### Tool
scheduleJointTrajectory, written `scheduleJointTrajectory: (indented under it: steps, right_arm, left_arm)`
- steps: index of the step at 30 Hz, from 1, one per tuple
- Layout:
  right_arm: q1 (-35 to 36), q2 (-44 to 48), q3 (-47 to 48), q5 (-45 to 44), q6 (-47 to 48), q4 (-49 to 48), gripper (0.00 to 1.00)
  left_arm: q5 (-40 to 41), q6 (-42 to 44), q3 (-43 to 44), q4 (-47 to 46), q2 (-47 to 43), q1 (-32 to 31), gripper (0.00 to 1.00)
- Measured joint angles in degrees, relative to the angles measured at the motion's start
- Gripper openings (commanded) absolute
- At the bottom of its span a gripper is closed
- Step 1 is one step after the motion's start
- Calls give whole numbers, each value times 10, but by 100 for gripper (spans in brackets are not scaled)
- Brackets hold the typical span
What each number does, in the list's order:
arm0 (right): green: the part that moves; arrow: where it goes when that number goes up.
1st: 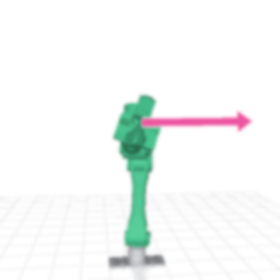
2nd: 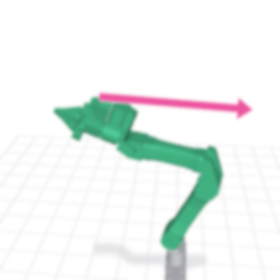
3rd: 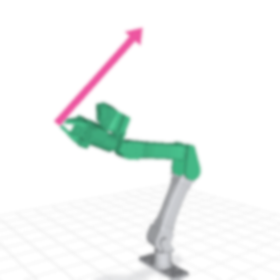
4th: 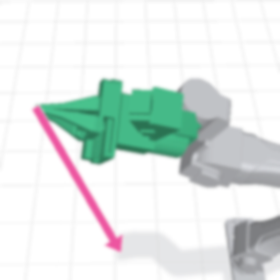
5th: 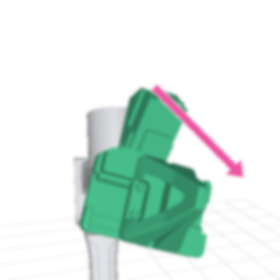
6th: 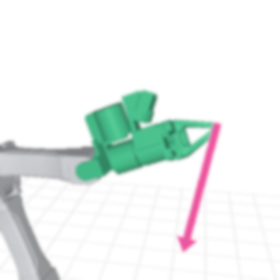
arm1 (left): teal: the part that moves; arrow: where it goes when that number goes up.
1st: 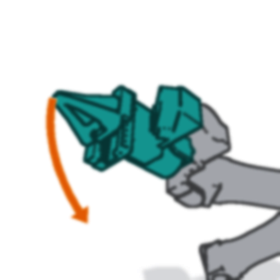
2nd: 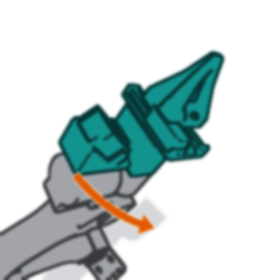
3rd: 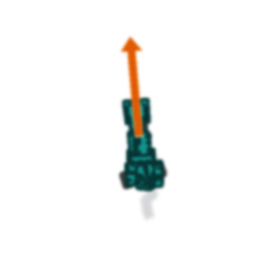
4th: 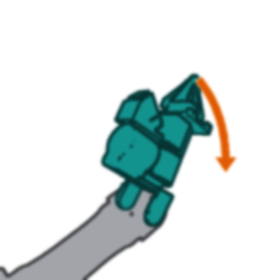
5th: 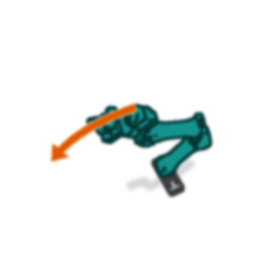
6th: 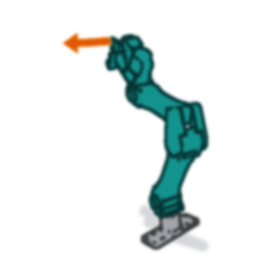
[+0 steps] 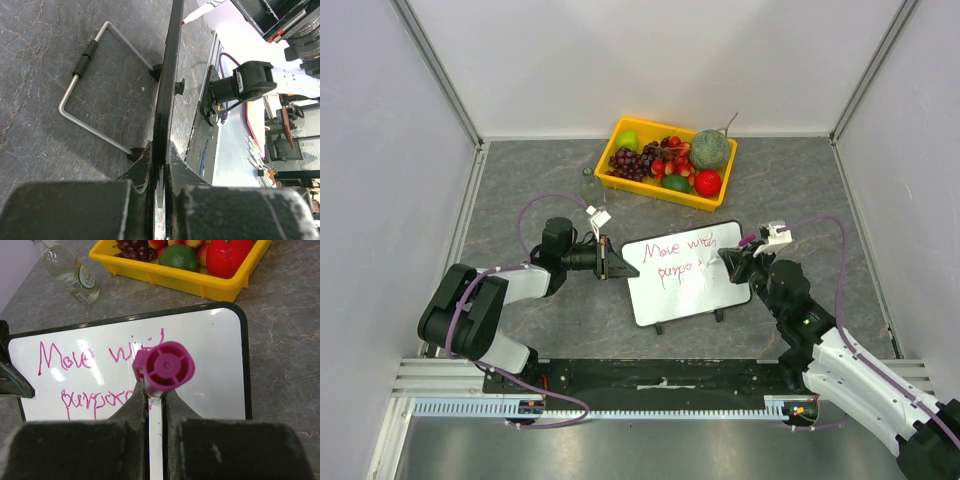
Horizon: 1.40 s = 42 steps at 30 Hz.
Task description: Write a sentence on the whiteboard
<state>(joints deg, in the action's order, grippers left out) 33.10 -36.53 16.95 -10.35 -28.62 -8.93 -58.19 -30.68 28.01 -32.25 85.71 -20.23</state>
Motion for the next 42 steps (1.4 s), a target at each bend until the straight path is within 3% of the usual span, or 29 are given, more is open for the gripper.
scheduleJointTrajectory:
  steps: [42]
  right_arm:
    - [0,47,4,-20,-1,55,0]
  left_arm:
    - [-3,3,0,0,0,0,2]
